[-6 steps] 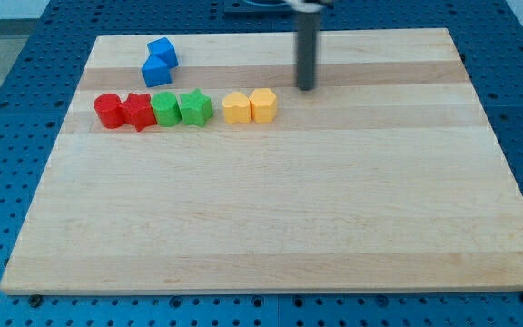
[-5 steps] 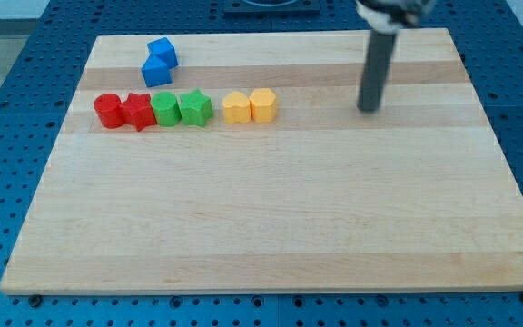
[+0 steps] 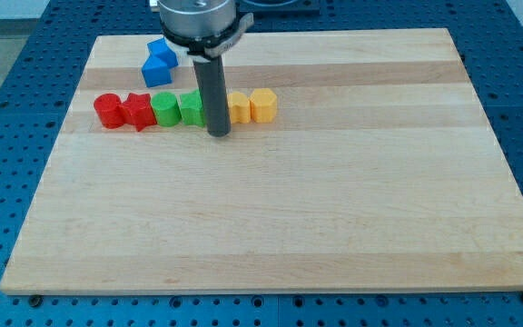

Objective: Separate the red circle from the red star

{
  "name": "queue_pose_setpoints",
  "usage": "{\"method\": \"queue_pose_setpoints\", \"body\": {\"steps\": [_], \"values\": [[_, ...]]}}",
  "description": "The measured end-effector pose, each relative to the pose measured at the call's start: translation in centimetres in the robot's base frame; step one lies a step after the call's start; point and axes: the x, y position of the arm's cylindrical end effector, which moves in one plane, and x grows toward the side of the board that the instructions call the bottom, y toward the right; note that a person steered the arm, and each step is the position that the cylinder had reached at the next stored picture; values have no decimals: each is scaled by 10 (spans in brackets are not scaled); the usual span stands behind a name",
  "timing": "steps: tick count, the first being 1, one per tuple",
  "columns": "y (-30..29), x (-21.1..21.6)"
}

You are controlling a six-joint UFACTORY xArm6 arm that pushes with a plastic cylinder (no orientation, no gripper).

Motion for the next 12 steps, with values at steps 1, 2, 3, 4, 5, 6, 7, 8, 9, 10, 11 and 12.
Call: {"method": "queue_pose_setpoints", "body": {"steps": [1, 2, 3, 4, 5, 6, 7, 8, 9, 10, 11, 12], "values": [[-7, -20], [-25, -34], [-45, -38], [-48, -47], [-49, -66], [-60, -80], [-67, -82], [-67, -82], [-67, -82], [-56, -82], [-15, -44], [-27, 52]]}}
